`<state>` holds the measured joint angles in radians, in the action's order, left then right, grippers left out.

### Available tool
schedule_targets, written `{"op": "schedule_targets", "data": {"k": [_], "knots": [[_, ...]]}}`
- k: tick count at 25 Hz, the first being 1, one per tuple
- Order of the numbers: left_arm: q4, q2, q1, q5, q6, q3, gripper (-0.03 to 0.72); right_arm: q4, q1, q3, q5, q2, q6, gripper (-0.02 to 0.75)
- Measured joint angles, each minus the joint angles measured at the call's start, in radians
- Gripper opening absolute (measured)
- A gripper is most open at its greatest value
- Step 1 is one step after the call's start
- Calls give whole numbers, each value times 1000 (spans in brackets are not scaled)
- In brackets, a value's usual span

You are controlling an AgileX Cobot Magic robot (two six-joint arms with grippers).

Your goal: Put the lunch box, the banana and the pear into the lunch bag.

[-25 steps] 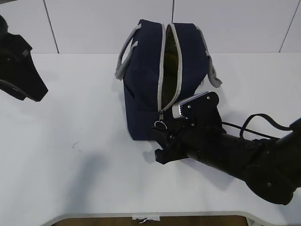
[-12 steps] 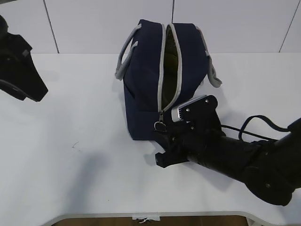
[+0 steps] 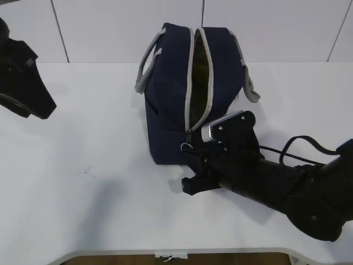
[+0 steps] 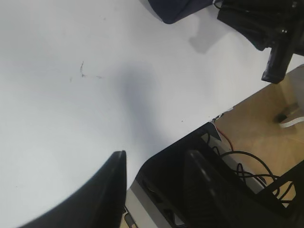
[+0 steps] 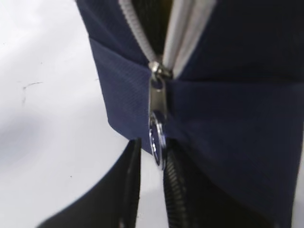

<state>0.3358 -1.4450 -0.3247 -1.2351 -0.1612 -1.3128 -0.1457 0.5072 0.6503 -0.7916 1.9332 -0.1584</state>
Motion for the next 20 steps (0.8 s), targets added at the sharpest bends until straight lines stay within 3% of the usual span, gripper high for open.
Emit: {"op": "schedule_targets", "data": {"k": [7,11,20], "knots": [[0,0,0,0,0,0,307,0,0,0,-2,0,-2,87],[0,0,0,0,0,0,307,0,0,0,-2,0,-2,1],[0,0,0,0,0,0,307,1,0,0,92,-78,-2,1]]}}
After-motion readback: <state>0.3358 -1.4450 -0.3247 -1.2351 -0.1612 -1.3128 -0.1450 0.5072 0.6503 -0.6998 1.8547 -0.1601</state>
